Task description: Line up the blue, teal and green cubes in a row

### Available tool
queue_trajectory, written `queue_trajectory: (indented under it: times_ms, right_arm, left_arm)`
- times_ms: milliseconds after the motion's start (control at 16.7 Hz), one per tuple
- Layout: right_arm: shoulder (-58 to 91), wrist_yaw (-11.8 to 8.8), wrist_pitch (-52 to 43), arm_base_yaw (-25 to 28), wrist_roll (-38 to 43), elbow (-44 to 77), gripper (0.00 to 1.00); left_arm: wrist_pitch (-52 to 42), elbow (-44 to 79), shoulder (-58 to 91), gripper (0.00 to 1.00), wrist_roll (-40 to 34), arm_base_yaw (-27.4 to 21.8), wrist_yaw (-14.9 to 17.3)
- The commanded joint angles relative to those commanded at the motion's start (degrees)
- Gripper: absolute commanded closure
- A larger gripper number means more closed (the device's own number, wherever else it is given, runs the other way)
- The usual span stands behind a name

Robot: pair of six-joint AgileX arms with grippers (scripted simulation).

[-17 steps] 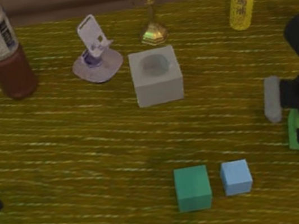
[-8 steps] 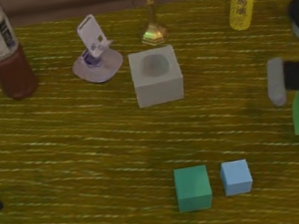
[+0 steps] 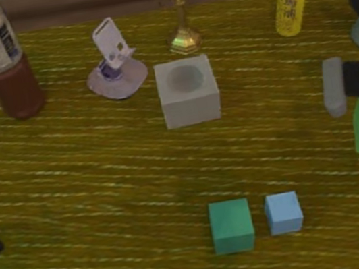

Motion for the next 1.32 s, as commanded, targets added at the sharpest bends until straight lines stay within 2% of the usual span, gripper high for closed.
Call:
queue_trajectory:
  times_ms: [120, 300, 780, 960, 1080, 1320]
  right_arm:
    - [1.54, 0.01, -1.08, 1.91, 1.16, 1.97, 1.0]
    - [6.74, 0.04, -4.83, 8.66, 5.16, 9.51, 1.0]
    - [25.29, 0.12, -19.02, 35.73, 22.96, 44.23, 1.0]
    - [29.76, 0.29, -22.57, 43.51, 28.62, 52.66, 1.0]
    - [31.16, 0.41, -23.71, 46.07, 30.7, 55.23, 1.0]
    - [31.36, 0.43, -23.88, 46.45, 31.03, 55.61, 1.0]
  left_arm:
    - [0.0, 0.0, 0.0, 0.0, 0.0, 0.0, 0.0]
    - [0.0, 0.0, 0.0, 0.0, 0.0, 0.0, 0.0]
    - [0.0, 0.0, 0.0, 0.0, 0.0, 0.0, 0.0]
    - [0.0, 0.0, 0.0, 0.0, 0.0, 0.0, 0.0]
    - [0.0, 0.0, 0.0, 0.0, 0.0, 0.0, 0.0]
    - [0.0, 0.0, 0.0, 0.0, 0.0, 0.0, 0.0]
